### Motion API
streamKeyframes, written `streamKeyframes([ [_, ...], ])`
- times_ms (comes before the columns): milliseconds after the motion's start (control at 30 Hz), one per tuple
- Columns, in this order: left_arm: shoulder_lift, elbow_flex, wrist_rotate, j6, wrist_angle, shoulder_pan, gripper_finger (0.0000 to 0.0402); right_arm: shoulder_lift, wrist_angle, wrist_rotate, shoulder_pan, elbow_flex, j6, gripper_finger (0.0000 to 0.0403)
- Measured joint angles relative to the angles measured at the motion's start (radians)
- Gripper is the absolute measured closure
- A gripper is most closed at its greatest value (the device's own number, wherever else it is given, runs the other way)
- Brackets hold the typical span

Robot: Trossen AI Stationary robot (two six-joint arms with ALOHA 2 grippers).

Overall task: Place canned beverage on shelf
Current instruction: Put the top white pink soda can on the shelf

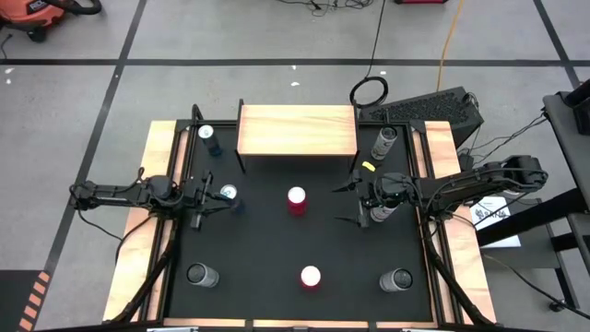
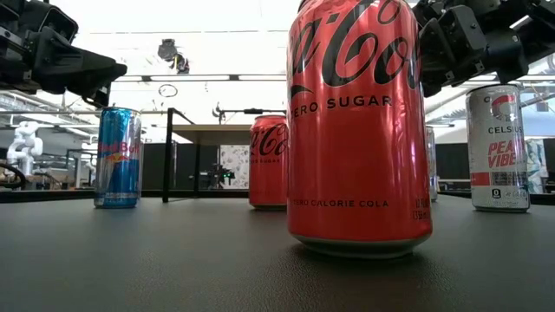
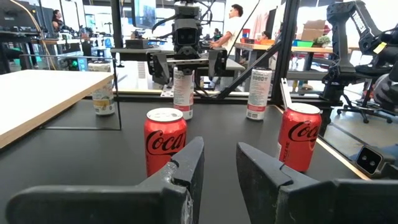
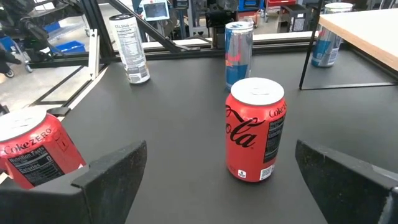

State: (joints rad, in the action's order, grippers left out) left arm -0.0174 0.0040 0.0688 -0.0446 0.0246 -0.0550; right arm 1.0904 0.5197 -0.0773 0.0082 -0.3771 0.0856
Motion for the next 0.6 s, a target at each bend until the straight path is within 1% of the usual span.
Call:
streamKeyframes([
  [233, 0.0, 0.0, -0.087, 0.006, 0.0, 0.0, 0.0301, 0.0, 0.002, 0.004, 0.0, 0.0, 0.0, 0.0007],
  [500, 0.0, 0.0, -0.102, 0.007, 0.0, 0.0, 0.0301, 0.0, 0.005, 0.002, 0.0, 0.0, 0.0, 0.0007],
  [600, 0.0, 0.0, -0.154, 0.006, 0.007, 0.0, 0.0301, 0.0, 0.03, 0.023, 0.0, 0.0, -0.001, 0.0007],
])
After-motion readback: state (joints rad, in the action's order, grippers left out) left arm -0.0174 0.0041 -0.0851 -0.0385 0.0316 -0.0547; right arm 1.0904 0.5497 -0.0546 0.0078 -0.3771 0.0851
